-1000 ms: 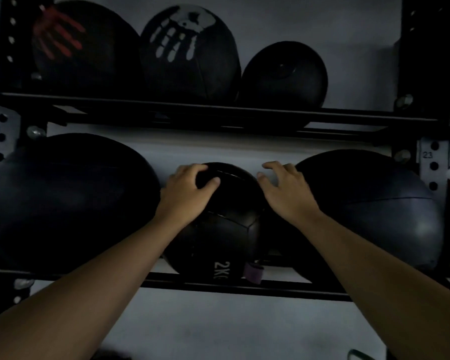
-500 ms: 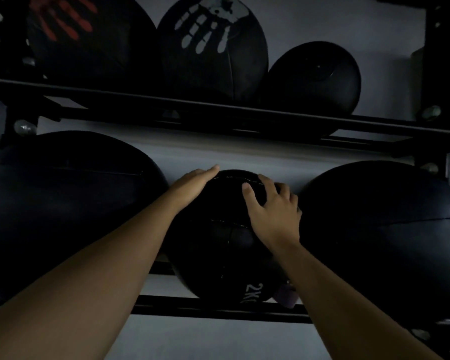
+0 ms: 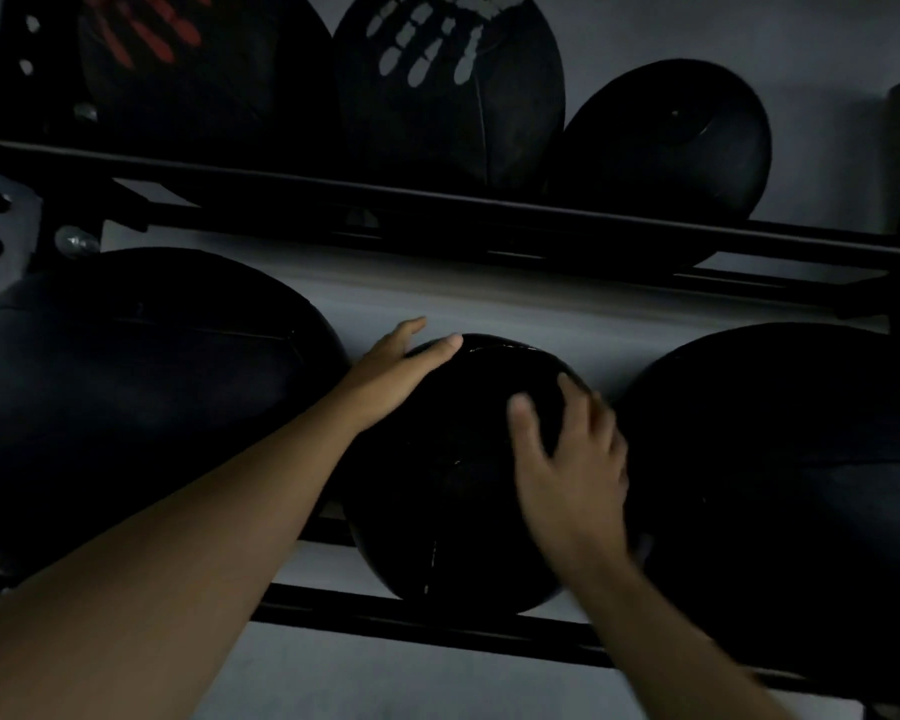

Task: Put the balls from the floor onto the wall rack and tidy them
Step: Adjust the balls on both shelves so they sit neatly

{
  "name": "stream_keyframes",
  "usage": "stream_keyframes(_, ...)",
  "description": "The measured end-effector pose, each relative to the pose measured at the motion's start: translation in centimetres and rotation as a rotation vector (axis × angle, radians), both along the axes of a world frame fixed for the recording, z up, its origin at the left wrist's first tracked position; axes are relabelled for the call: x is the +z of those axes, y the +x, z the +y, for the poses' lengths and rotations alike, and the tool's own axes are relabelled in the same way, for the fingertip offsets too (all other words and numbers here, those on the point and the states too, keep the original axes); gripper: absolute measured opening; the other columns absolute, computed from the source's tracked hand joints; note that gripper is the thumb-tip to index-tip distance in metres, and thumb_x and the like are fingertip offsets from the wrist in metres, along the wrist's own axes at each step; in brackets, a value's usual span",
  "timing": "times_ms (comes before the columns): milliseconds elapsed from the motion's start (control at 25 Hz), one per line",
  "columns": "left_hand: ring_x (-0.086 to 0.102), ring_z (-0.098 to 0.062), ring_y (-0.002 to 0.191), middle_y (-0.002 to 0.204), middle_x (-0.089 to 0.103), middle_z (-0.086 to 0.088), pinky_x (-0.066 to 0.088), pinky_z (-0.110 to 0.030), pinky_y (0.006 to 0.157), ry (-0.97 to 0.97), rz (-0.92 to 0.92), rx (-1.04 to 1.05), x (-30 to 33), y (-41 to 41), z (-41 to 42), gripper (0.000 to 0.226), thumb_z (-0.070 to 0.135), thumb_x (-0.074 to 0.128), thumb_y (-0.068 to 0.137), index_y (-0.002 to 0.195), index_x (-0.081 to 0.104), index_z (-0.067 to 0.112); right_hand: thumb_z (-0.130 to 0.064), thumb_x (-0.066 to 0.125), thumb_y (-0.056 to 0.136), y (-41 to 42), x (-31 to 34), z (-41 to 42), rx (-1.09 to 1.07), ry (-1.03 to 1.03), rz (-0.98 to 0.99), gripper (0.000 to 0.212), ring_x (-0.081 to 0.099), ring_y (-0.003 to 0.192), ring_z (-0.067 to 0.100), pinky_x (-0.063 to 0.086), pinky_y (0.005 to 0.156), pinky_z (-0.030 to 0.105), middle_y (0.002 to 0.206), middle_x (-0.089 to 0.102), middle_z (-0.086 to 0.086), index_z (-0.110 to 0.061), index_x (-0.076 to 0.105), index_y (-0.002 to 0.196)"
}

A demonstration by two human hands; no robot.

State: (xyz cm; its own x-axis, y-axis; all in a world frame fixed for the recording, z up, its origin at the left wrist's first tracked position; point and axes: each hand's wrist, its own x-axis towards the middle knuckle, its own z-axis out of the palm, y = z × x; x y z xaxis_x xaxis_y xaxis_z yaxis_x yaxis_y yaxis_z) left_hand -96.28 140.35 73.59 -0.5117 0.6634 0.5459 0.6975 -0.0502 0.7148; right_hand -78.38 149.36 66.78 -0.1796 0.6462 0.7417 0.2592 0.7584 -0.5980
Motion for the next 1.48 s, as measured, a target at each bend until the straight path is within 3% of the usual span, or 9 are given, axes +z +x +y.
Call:
stream_keyframes(80,0.063,-0.02,0.13,0.143,0.064,0.006,0.05,-0.043,0.111,0.024,-0.097,0.008,-0.2,0.1,0.4,0.08,0.09,0.053,0.076,0.138,0.061,0.04,-0.082,0.024,0.088,-1.0,-1.8,-1.3,-0.003,0.045,-0.035,0.084,0.011,0.161,0.028,0.011,0.127,0.059,0.173,0.019,0.0,-0.04,0.024,0.16)
stream_keyframes(200,0.068,-0.017,0.108,0.119,0.07,0.006,0.055,-0.035,0.088,0.035,-0.121,0.098,0.2,1.0,0.7,0.075,0.089,0.05,0.078,0.121,0.065,0.03,-0.076,0.032,0.09,-0.9,0.7,1.1,0.035,0.073,-0.01,0.076,0.022,0.156,0.026,0.015,0.128,0.058,0.166,0.032,0.0,-0.039,0.034,0.157)
stream_keyframes(360,0.054,-0.04,0.137,0.154,0.049,-0.019,0.048,-0.045,0.107,-0.118,-0.11,0.401,-0.4,3.9,0.7,0.105,0.087,0.03,0.087,0.158,0.035,0.01,-0.041,0.041,0.11,1.1,4.8,7.0,0.353,0.167,-0.163,0.046,0.042,0.149,0.025,0.027,0.127,0.044,0.155,0.052,0.005,-0.027,0.052,0.152)
stream_keyframes(480,0.048,-0.042,0.142,0.16,0.042,-0.023,0.042,-0.045,0.099,-0.281,-0.006,0.578,-0.5,5.2,-0.1,0.106,0.087,0.019,0.091,0.161,0.028,0.008,-0.037,0.032,0.113,1.4,6.8,7.7,0.35,0.106,-0.307,0.049,0.043,0.149,0.026,0.028,0.126,0.037,0.156,0.052,0.01,-0.022,0.048,0.156)
stream_keyframes(600,0.033,-0.033,0.155,0.168,0.034,-0.008,0.033,-0.049,0.12,-0.079,0.213,0.324,-0.9,3.9,-0.6,0.082,0.076,0.029,0.098,0.163,0.031,0.026,-0.044,0.034,0.111,1.4,6.1,5.5,0.241,0.017,-0.15,0.049,0.049,0.141,0.036,0.038,0.114,0.038,0.147,0.054,0.017,-0.022,0.052,0.151)
stream_keyframes(720,0.031,-0.012,0.156,0.167,0.038,0.013,0.03,-0.038,0.125,0.148,0.26,0.02,-2.7,3.0,-0.8,0.078,0.081,0.047,0.089,0.157,0.041,0.044,-0.071,0.028,0.097,1.1,2.1,2.2,0.136,0.071,-0.128,0.069,0.03,0.154,0.031,0.026,0.125,0.056,0.165,0.035,0.006,-0.037,0.035,0.157)
stream_keyframes(960,0.051,-0.026,0.139,0.149,0.053,0.001,0.043,-0.05,0.115,0.118,0.147,0.25,-1.2,2.8,1.5,0.072,0.083,0.042,0.089,0.145,0.05,0.038,-0.065,0.033,0.101,0.2,7.0,5.0,0.199,0.108,-0.242,0.06,0.039,0.149,0.031,0.034,0.122,0.054,0.16,0.044,0.005,-0.04,0.044,0.154)
stream_keyframes(1160,0.05,-0.034,0.141,0.152,0.053,-0.005,0.032,-0.06,0.119,0.035,0.083,0.398,-1.5,3.5,1.5,0.077,0.083,0.027,0.093,0.149,0.046,0.033,-0.054,0.032,0.105,-1.0,8.6,6.1,0.185,0.167,-0.276,0.047,0.052,0.135,0.029,0.045,0.111,0.047,0.144,0.059,0.004,-0.038,0.059,0.141)
stream_keyframes(1480,0.031,-0.005,0.156,0.166,0.04,0.015,0.027,-0.041,0.129,0.331,0.295,0.106,-6.7,1.8,-0.6,0.065,0.071,0.04,0.098,0.157,0.04,0.045,-0.049,0.032,0.106,1.5,1.4,4.5,0.221,0.278,-0.045,0.054,0.036,0.15,0.019,0.029,0.126,0.044,0.161,0.045,-0.002,-0.031,0.045,0.156)
